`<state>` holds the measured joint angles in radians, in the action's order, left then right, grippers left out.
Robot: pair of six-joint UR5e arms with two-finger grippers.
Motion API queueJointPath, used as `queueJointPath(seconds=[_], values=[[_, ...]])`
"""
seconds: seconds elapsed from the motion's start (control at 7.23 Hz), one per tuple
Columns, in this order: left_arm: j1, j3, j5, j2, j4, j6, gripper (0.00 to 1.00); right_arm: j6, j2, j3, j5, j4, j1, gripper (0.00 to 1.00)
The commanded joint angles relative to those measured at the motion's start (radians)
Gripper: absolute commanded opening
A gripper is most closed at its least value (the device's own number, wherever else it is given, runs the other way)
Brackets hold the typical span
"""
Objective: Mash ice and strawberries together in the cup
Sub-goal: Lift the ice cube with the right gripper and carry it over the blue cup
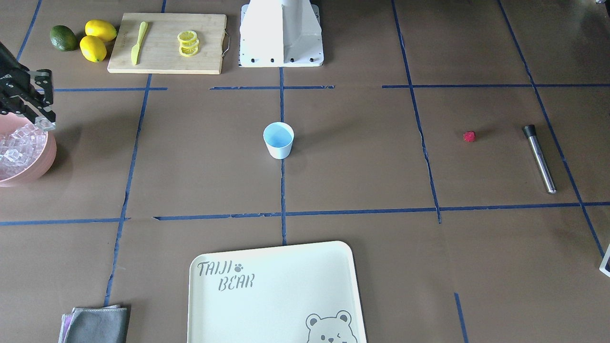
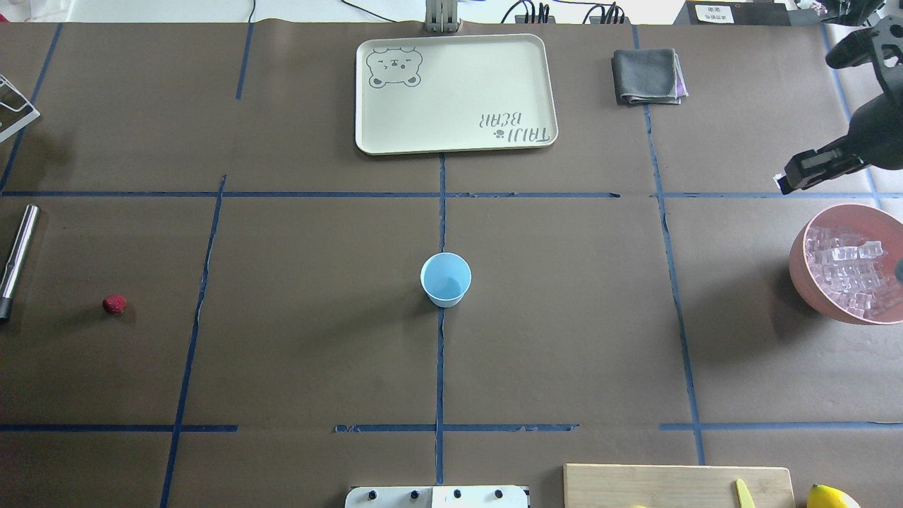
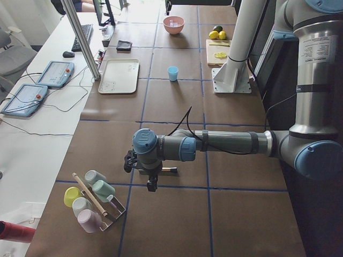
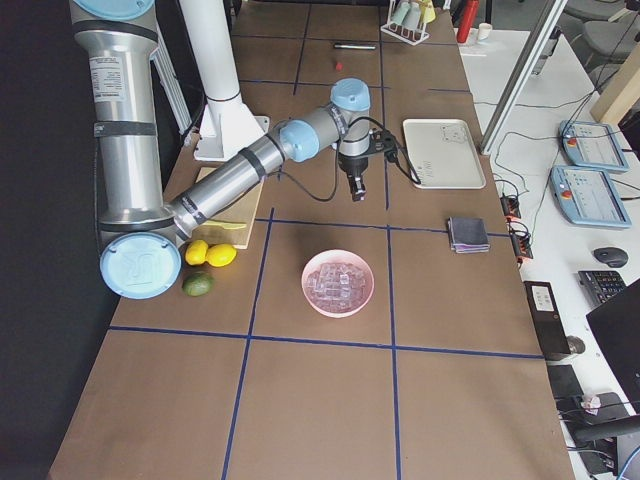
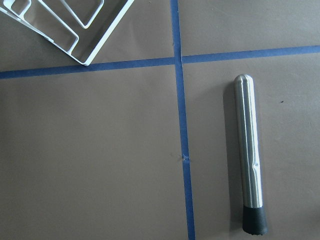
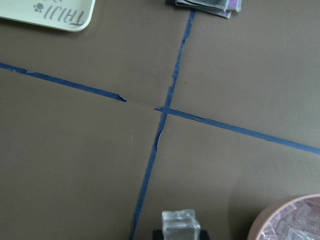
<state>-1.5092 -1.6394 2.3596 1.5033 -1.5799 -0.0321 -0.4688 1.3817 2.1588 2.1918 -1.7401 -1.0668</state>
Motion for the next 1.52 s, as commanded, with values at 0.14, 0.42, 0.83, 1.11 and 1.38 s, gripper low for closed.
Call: queueJointPath(seconds=[0.14, 0.42, 0.83, 1.11, 1.38], values=[[0.001, -0.002, 0.000, 0.000, 0.000, -0.002, 1.00, -0.137, -0.203, -0.037, -0.056, -0.026, 0.187, 0.00], [0.001, -0.005, 0.001, 0.000, 0.000, -0.002, 1.00, -0.236, -0.301, -0.106, -0.128, -0.024, 0.278, 0.00], [0.001, -0.005, 0.001, 0.000, -0.002, -0.002, 1.00, -0.485, -0.481, -0.256, -0.329, -0.022, 0.474, 0.00], [0.001, -0.005, 0.001, 0.000, -0.003, -0.002, 1.00, -0.608, -0.602, -0.380, -0.452, -0.021, 0.582, 0.00], [0.001, -0.004, 0.001, 0.000, -0.005, -0.002, 1.00, -0.652, -0.665, -0.471, -0.500, -0.021, 0.637, 0.00]])
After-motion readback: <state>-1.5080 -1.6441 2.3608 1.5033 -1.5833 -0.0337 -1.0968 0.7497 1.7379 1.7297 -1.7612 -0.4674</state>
